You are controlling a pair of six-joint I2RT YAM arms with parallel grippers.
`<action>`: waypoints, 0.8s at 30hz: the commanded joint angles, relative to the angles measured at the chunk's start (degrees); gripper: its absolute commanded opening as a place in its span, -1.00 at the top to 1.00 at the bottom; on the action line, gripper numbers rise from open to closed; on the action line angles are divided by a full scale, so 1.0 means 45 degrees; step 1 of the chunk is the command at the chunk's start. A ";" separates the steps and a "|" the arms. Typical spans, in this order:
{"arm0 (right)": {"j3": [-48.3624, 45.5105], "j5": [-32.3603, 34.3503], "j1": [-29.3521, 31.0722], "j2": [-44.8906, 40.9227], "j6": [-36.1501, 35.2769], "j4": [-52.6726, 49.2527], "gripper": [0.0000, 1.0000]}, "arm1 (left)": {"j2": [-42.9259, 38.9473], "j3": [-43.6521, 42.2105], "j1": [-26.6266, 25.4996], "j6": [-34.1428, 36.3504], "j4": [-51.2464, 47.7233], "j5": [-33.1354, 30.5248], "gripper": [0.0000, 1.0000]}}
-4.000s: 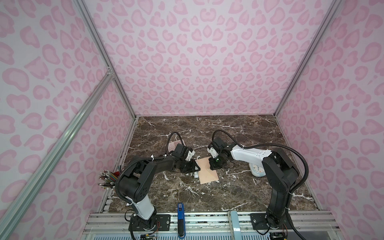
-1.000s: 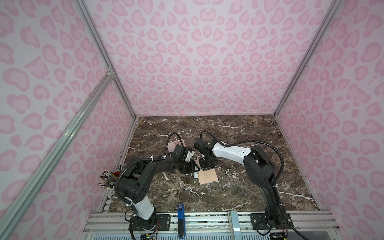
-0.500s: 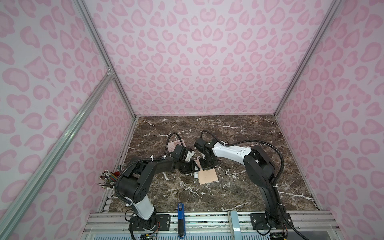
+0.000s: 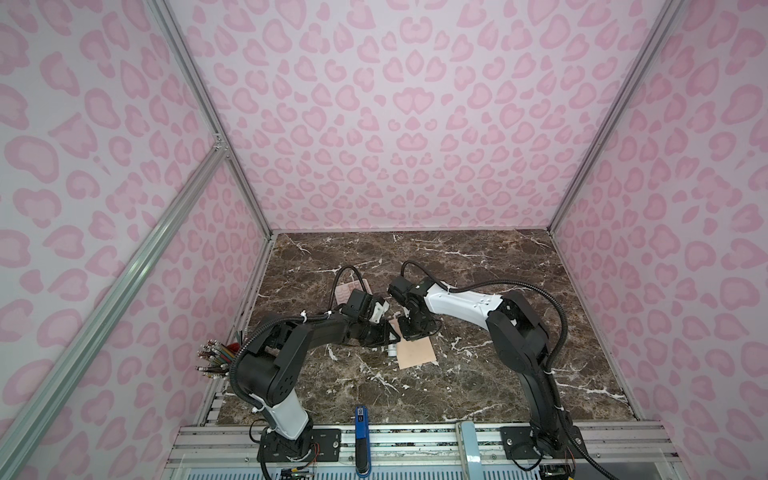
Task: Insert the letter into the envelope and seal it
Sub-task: 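Press the closed flap flat against the envelope with the right gripper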
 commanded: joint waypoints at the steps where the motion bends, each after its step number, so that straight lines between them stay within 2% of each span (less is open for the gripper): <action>1: -0.0377 -0.0820 0.0126 0.0853 0.0098 -0.0014 0.63 | 0.0059 -0.0058 0.0025 0.0194 -0.0601 -0.0728 0.92; 20: -0.0275 -0.0812 0.0136 0.0843 0.0014 -0.0128 0.52 | 0.0049 -0.0063 0.0044 0.0194 -0.0595 -0.0665 0.92; 24: -0.0235 -0.0700 0.0136 0.0841 0.0005 -0.0205 0.61 | 0.0020 -0.0070 0.0045 0.0189 -0.0596 -0.0663 0.92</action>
